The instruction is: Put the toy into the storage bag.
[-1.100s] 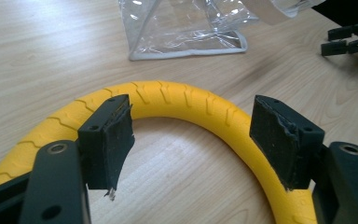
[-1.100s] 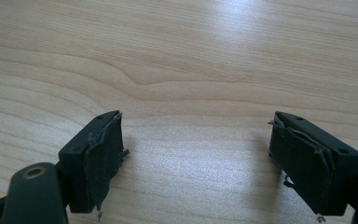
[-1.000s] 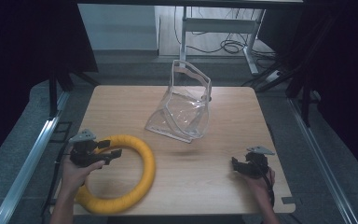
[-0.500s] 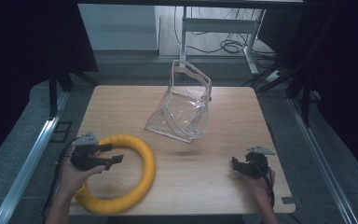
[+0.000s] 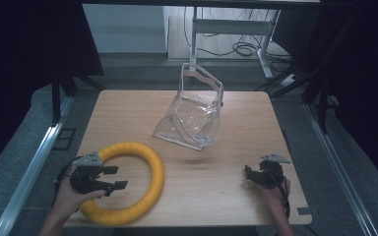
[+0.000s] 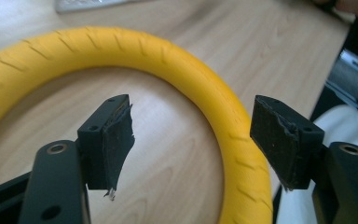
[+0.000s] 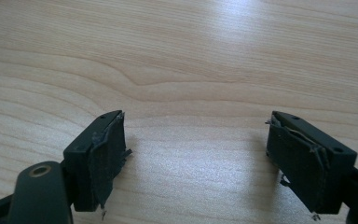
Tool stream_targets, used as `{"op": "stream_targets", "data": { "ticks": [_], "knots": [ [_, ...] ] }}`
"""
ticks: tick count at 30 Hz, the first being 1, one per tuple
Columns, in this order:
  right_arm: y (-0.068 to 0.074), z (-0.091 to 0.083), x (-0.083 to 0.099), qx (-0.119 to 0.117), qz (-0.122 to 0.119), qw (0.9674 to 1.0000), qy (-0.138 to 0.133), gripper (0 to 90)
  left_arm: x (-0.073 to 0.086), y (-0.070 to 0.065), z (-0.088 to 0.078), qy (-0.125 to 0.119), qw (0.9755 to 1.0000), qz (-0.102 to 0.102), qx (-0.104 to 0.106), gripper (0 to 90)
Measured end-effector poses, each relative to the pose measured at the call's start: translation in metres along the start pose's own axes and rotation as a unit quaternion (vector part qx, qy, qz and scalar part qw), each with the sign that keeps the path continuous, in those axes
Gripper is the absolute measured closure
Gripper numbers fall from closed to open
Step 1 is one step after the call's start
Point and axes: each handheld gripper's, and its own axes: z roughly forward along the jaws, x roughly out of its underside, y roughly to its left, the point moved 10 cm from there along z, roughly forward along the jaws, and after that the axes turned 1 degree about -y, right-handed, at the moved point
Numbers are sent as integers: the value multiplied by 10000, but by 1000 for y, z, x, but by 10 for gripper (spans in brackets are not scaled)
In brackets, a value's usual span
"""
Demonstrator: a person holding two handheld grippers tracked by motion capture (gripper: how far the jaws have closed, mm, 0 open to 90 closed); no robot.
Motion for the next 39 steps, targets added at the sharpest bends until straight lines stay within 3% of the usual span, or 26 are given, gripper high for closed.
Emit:
{"op": "stream_targets", "data": {
  "ticks": [8, 14, 20, 28, 31, 38, 39],
  "knots": [
    [0, 0, 0, 0, 0, 10000, 1, 199, 18, -10, 4, 399, 9990, 111, 194, 297],
    [0, 0, 0, 1, 0, 10000, 0, 200, 28, -21, 13, 728, 9965, 213, 353, 296],
    [0, 0, 0, 1, 0, 10000, 0, 200, 40, -34, 30, 1223, 9907, 427, 425, 290],
    [0, 0, 0, 0, 0, 10000, 0, 200, 52, -44, 40, 1571, 9850, 548, 452, 287],
    [0, 0, 0, 1, 0, 10000, 1, 200, 61, -46, 45, 1821, 9804, 643, 387, 287],
    [0, 0, 0, 3, -2, 10000, -1, 200, 67, -48, 46, 1956, 9774, 717, 356, 300],
    [0, 0, 0, 4, -2, 10000, -1, 200, 69, -49, 47, 2039, 9754, 770, 319, 303]
  ]
}}
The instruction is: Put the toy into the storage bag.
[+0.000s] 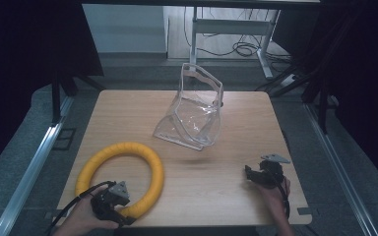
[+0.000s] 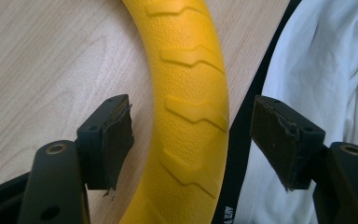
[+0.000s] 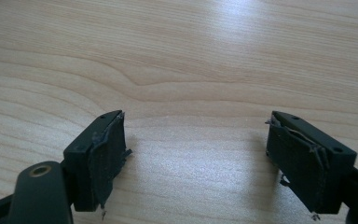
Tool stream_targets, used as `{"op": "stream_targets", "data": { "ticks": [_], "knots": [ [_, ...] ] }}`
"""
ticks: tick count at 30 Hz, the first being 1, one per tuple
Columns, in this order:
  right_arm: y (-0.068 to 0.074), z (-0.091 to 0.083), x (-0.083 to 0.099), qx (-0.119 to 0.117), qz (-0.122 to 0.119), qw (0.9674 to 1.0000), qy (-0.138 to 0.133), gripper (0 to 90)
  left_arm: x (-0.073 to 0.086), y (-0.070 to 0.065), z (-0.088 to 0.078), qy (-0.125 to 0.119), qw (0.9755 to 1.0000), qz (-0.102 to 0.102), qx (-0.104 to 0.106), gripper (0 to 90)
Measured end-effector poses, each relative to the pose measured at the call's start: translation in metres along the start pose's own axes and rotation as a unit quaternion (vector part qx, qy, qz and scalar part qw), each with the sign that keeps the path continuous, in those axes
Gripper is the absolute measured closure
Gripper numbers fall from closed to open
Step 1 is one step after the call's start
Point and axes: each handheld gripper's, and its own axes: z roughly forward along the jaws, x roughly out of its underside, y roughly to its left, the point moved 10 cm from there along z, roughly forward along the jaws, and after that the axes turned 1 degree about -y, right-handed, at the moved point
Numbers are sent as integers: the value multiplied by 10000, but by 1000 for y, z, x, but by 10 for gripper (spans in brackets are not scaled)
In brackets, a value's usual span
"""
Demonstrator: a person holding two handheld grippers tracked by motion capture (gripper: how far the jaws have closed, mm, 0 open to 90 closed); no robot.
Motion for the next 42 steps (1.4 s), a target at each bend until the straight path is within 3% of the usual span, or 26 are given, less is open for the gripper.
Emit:
{"op": "stream_targets", "data": {
  "ticks": [8, 11, 22, 29, 32, 42],
  "knots": [
    [0, 0, 0, 1, 0, 10000, 0, 200, 5, 1, 9, 391, 9988, 203, -218, 360],
    [0, 0, 0, 0, 1, 10000, 1, 200, 5, 3, 12, 471, 9981, 181, -349, 395],
    [0, 0, 0, 3, 1, 10000, -1, 201, 4, 0, 14, 578, 9965, 331, -506, 500],
    [0, 0, 0, 4, 2, 10000, 1, 201, -1, 0, 13, 312, 9989, 211, -293, 508],
    [0, 0, 0, 4, 1, 10000, 0, 201, -12, -1, 8, -16, 9998, 80, -195, 512],
    [0, 0, 0, 10, -7, 10000, 10, 202, -26, 3, -20, -562, 9982, -94, 161, 513]
  ]
}}
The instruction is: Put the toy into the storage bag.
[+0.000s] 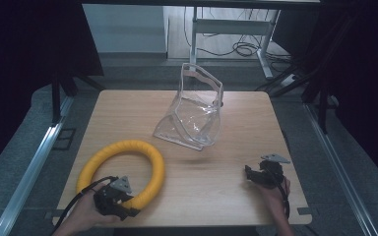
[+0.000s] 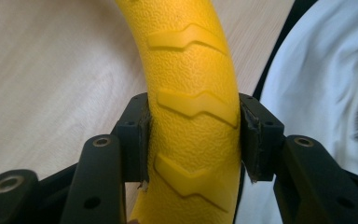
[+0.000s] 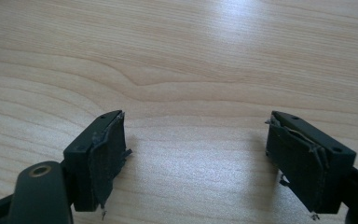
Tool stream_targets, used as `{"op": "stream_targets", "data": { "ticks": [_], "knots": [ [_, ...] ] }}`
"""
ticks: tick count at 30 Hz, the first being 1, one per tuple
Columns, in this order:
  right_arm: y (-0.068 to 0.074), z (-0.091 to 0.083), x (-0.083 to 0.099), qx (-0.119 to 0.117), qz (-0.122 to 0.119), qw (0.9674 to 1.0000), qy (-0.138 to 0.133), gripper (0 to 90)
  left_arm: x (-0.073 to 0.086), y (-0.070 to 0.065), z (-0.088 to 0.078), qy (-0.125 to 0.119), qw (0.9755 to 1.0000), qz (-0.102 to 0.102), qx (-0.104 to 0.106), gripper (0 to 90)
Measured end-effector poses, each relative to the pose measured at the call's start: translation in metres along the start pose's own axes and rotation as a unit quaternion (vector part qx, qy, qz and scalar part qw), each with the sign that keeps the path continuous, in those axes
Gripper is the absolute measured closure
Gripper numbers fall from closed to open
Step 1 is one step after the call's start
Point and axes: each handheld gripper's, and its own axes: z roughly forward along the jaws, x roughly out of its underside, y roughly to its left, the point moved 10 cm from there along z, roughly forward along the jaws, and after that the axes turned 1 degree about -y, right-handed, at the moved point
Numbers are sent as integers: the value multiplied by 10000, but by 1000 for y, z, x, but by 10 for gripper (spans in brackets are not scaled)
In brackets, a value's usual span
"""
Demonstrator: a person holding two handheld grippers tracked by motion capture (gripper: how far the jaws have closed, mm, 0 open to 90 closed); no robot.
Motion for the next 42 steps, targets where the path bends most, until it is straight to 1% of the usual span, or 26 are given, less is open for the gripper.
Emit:
{"op": "stream_targets", "data": {
  "ticks": [1, 2, 3, 4, 5, 7, 9, 11, 12, 13, 14, 15, 19, 20, 21, 22, 28, 29, 30, 31, 35, 38, 39, 40, 41, 42],
  "knots": [
    [0, 0, 0, -1, 8, 10000, 3, 202, -5, 2, -9, -201, 9997, -64, 112, 514],
    [0, 0, 0, -2, 13, 10000, 4, 202, -8, 2, -13, -296, 9994, -103, 153, 514],
    [0, 0, 0, -2, 13, 10000, 4, 202, -8, 2, -13, -296, 9994, -103, 153, 514],
    [0, 0, 0, 0, 15, 10000, 7, 202, -10, 3, -18, -396, 9989, -129, 194, 514],
    [0, 0, 0, 0, 19, 10000, 7, 202, -15, 6, -27, -626, 9976, -163, 246, 514],
    [0, 0, 0, -4, 22, 10000, 4, 202, -17, 9, -37, -784, 9964, -160, 277, 514],
    [0, 0, 0, -1, 23, 10000, 4, 202, -20, 11, -44, -999, 9941, -243, 333, 515],
    [0, 0, 0, 0, 22, 10000, 5, 202, -22, 13, -51, -1149, 9923, -292, 361, 515],
    [0, 0, 0, 0, 22, 10000, 5, 202, -22, 13, -51, -1149, 9923, -292, 361, 515],
    [0, 0, 0, 1, 18, 10000, 3, 202, -24, 15, -56, -1264, 9908, -323, 372, 516],
    [0, 0, 0, 0, 19, 10000, 1, 202, -24, 15, -56, -1264, 9908, -323, 372, 516],
    [0, 0, 0, 0, 18, 10000, 1, 202, -25, 17, -61, -1348, 9897, -337, 349, 516],
    [0, 0, 0, 2, 17, 10000, -1, 203, -28, 21, -69, -1523, 9870, -371, 343, 517],
    [0, 0, 0, 1, 18, 10000, -1, 203, -29, 22, -70, -1584, 9860, -399, 347, 517],
    [0, 0, 0, 1, 18, 10000, -1, 203, -29, 22, -70, -1584, 9860, -399, 347, 517],
    [0, 0, 0, 1, 17, 10000, -1, 203, -31, 24, -74, -1658, 9848, -404, 325, 517],
    [0, 0, 0, 0, 22, 10000, -1, 203, -36, 27, -89, -1881, 9812, -375, 215, 518],
    [0, 0, 0, 0, 22, 10000, -1, 203, -36, 27, -89, -1881, 9812, -375, 215, 518],
    [0, 0, 0, -5, 23, 10000, -6, 203, -38, 29, -96, -2003, 9789, -388, 137, 518],
    [0, 0, 0, -4, 21, 10000, -6, 203, -39, 31, -99, -2060, 9777, -400, 86, 518],
    [0, 0, 0, 0, 19, 10000, -1, 203, -41, 34, -112, -2275, 9727, -456, 27, 519],
    [0, 0, 0, -3, 21, 10000, -7, 203, -43, 35, -122, -2439, 9687, -453, 9, 519],
    [0, 0, 0, -1, 21, 10000, -2, 203, -44, 35, -125, -2472, 9680, -435, 2, 519],
    [0, 0, 0, 0, 22, 10000, -1, 203, -44, 35, -125, -2472, 9680, -435, 2, 519],
    [0, 0, 0, 0, 22, 10000, -1, 203, -45, 35, -128, -2509, 9671, -423, -18, 519],
    [0, 0, 0, 2, 18, 10000, -1, 204, -48, 34, -133, -2600, 9647, -419, -42, 518]
  ]
}}
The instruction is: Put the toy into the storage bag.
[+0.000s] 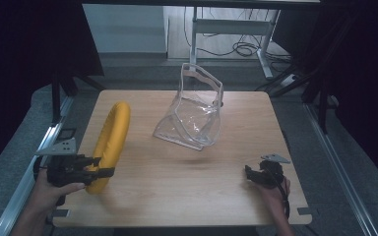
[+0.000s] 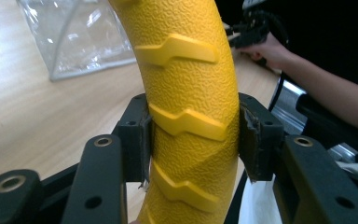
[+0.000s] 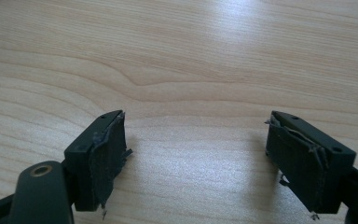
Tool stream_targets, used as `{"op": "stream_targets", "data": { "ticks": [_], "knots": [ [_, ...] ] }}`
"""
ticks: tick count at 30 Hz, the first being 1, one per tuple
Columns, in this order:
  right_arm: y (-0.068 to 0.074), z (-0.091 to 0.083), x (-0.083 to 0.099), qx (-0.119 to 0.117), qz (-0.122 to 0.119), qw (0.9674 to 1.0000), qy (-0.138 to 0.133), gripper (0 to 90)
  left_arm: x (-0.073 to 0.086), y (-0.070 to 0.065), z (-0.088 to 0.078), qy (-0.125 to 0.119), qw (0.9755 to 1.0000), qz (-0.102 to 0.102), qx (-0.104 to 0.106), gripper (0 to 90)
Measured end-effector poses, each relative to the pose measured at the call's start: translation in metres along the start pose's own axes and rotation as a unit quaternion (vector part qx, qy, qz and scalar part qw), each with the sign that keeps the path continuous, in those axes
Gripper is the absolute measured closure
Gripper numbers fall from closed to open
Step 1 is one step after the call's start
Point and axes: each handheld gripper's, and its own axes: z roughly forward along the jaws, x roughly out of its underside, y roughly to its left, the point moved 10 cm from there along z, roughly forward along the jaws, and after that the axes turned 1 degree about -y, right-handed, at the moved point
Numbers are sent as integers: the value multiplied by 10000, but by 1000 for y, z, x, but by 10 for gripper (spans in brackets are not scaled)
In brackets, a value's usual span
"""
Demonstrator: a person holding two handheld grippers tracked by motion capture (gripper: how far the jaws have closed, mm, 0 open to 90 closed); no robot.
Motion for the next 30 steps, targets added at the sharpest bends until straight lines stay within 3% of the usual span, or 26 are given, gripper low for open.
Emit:
{"op": "stream_targets", "data": {
  "ticks": [8, 17, 26, 30],
  "knots": [
    [0, 0, 0, 1, 11, 10000, 4, 205, -15, -3, -2, -301, 9995, -16, 62, 518],
    [0, 0, 0, -5, 8, 10000, -6, 205, -34, -6, 4, -782, 9963, -194, 297, 517],
    [0, 0, 0, -8, 14, 10000, -11, 205, -58, -11, 12, -1368, 9900, -269, 201, 517],
    [0, 0, 0, -6, 7, 10000, -12, 205, -72, -17, 22, -1660, 9860, -146, -73, 516]
  ]
}}
